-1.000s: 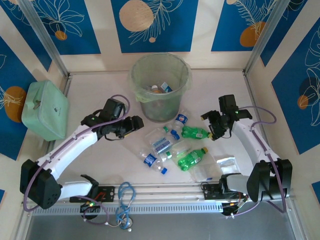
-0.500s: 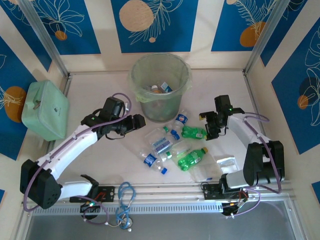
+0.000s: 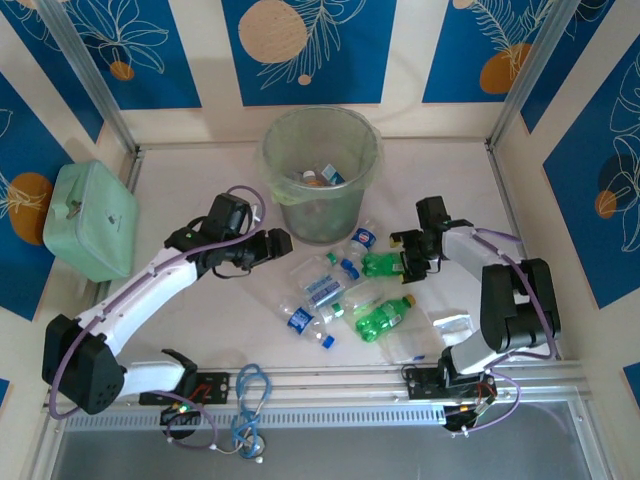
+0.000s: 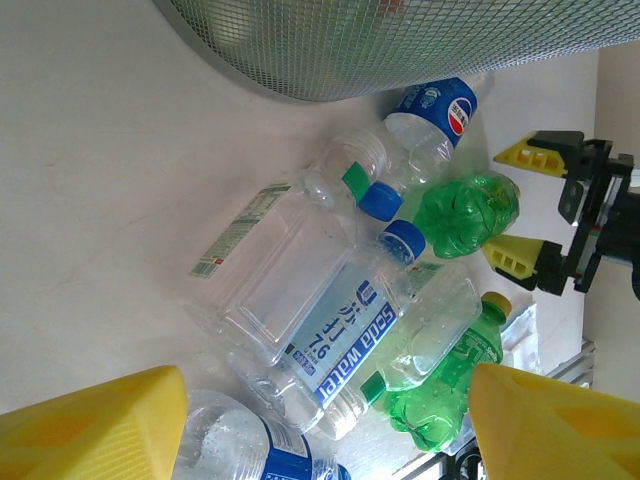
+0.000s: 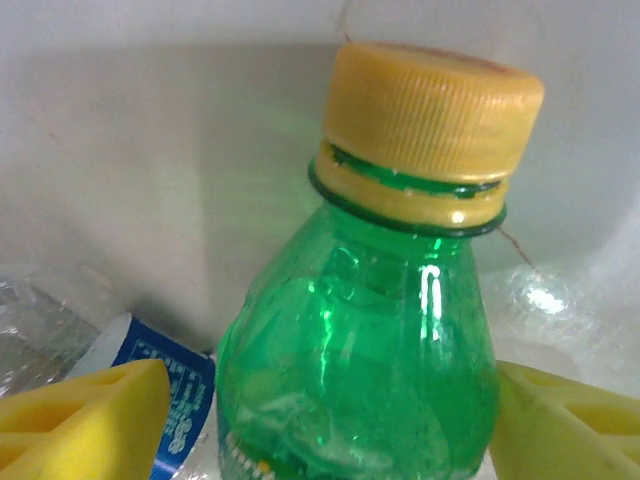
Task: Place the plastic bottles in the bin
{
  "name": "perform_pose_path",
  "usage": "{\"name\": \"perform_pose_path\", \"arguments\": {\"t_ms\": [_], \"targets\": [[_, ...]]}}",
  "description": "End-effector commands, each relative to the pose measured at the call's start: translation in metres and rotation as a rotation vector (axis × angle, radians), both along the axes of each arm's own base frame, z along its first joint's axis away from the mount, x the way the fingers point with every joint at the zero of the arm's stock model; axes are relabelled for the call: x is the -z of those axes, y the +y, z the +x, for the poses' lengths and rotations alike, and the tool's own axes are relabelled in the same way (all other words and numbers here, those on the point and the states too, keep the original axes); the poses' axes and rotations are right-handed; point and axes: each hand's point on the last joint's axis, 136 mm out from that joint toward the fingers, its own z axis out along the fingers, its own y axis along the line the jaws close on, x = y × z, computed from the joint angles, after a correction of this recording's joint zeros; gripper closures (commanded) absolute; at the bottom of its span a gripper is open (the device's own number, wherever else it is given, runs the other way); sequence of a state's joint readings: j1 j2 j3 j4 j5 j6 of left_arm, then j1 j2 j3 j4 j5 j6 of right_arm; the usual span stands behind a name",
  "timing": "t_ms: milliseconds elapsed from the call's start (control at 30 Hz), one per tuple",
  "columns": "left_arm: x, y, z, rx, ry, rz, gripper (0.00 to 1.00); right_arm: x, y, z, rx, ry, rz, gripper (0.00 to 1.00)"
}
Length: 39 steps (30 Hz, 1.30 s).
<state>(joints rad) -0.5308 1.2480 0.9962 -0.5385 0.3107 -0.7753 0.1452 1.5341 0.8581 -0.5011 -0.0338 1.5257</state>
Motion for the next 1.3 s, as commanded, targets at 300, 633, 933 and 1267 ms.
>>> {"name": "perform_pose_path", "arguments": {"t_ms": [300, 633, 933, 1267], "targets": [[-0.018, -0.007, 0.006, 0.029, -0.046, -0.013, 0.26, 0.016, -0.001, -0.004, -0.060, 0.016, -0.029, 0.35], [-0.040, -0.013, 0.010, 0.055, -0.092, -0.044, 0.24, -0.019, -0.005, 0.001, -0.135, -0.107, -0.057, 0.40], [-0.108, -0.057, 0.007, 0.247, -0.243, -0.285, 0.18, -0.127, -0.002, -0.002, -0.317, -0.447, -0.146, 0.41], [-0.153, -0.124, -0.028, 0.533, -0.405, -0.384, 0.07, -0.262, 0.059, -0.018, -0.621, -0.901, -0.130, 0.41]]}}
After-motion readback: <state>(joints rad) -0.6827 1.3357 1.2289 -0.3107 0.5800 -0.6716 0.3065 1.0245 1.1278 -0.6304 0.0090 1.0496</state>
